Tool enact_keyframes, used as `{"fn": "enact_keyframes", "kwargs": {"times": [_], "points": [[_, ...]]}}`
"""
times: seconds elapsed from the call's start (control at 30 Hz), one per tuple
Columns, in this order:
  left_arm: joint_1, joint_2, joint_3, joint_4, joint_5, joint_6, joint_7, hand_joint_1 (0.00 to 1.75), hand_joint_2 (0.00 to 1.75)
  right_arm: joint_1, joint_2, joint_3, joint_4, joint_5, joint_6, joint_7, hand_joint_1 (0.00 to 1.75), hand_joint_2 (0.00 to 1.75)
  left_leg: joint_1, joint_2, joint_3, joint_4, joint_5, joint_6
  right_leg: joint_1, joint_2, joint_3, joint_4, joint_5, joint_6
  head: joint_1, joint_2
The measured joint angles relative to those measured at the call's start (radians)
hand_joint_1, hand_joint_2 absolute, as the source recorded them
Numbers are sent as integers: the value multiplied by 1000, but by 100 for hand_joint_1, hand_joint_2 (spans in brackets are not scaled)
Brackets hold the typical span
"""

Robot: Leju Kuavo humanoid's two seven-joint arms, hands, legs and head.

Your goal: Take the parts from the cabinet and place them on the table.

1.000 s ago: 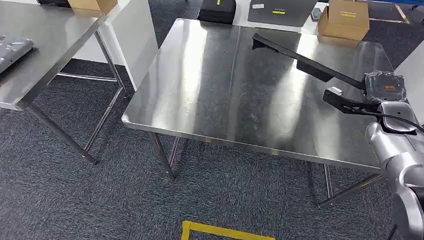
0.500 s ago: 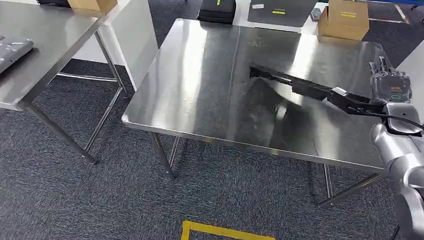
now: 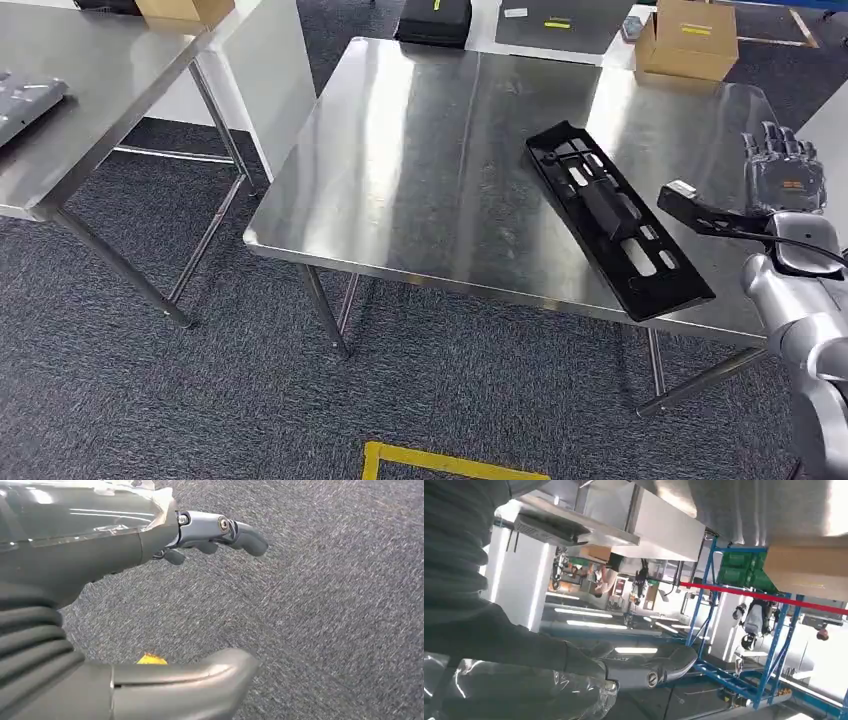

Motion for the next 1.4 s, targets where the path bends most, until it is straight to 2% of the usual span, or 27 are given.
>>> {"fn": "enact_keyframes", "kwargs": {"times": [0.4,0.57,0.73,0.83,0.93,1.27,1.33,1.4], "points": [[3,-10,0,0,-1,-18,0,0,0,1,-20,-47,2,-27,13,9,0,0,0,0,0,0,0,0,0,0,0,0,0,0,0,0],[13,-10,8,0,12,-27,0,0,0,0,-72,-63,-5,-3,-50,28,0,0,0,-1,0,0,0,0,0,-1,0,0,0,0,0,0],[16,-20,23,0,29,-27,0,0,0,22,-159,-116,-42,-74,-158,-68,0,0,0,-2,-1,0,0,0,0,-2,0,-1,0,0,0,0],[16,-30,28,0,34,-24,0,0,0,115,-201,-169,-123,-131,-200,-119,0,0,0,-6,0,0,-1,2,0,-5,2,-1,-2,3,1,0],[17,-35,35,0,40,-21,0,0,0,197,-227,-234,-191,-145,-203,-134,0,0,-1,-6,-1,0,-1,2,-1,-5,2,-1,-2,4,0,0],[16,-44,40,0,40,-18,0,0,0,298,-263,-303,-287,-159,-203,-145,0,0,0,-6,1,0,-1,2,0,-5,1,-1,-3,3,0,0],[16,-48,40,0,39,-17,-4,0,0,424,-259,-368,-389,-151,-205,-168,0,0,3,-12,2,0,-2,2,2,-13,7,-2,-5,6,1,0],[17,-53,42,0,41,-18,-17,0,0,595,-214,-475,-523,-142,-206,-228,0,0,2,-21,0,0,-2,2,3,-21,10,-2,-8,8,2,0]]}}
